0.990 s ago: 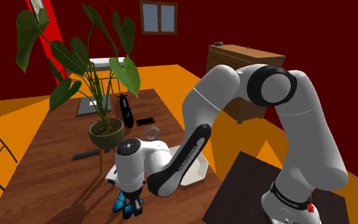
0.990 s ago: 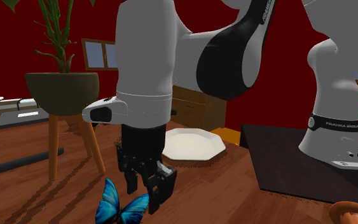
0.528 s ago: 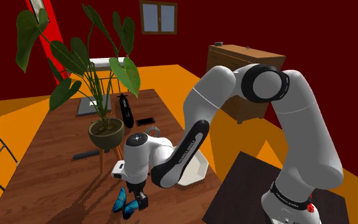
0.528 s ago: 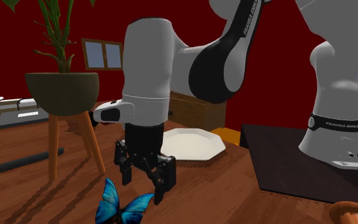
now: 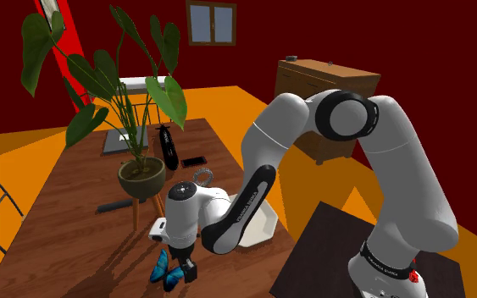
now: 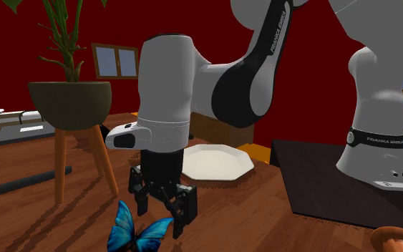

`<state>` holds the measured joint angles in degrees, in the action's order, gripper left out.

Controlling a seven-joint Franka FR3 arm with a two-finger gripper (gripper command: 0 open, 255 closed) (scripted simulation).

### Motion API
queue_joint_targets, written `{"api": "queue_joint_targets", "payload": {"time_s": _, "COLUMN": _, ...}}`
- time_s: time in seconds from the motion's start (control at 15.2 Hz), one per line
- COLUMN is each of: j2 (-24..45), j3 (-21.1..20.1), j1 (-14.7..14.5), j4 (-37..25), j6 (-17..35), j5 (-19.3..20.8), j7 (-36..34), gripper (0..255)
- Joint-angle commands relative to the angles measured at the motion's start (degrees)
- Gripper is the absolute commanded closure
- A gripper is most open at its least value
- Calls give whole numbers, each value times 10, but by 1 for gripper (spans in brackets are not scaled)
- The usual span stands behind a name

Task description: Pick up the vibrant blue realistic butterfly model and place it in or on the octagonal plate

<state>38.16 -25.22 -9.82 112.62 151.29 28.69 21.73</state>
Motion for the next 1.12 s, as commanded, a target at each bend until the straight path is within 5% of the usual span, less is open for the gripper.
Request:
{"api": "queue_joint_targets", "payload": {"time_s": 0.0, "j2": 0, "j3": 0, "j1": 0, "j4": 0, "j6": 0, "j5": 0, "j7": 0, "gripper": 0}}
{"api": "queue_joint_targets", "payload": {"time_s": 0.07, "j2": 0, "j3": 0, "j1": 0, "j4": 0, "j6": 0, "j5": 0, "j7": 0, "gripper": 0}}
{"api": "queue_joint_targets", "payload": {"time_s": 0.13, "j2": 0, "j3": 0, "j1": 0, "j4": 0, "j6": 0, "j5": 0, "j7": 0, "gripper": 255}}
{"api": "queue_joint_targets", "payload": {"time_s": 1.06, "j2": -31, "j3": -20, "j1": 15, "j4": 8, "j6": -23, "j5": -19, "j7": 13, "gripper": 255}}
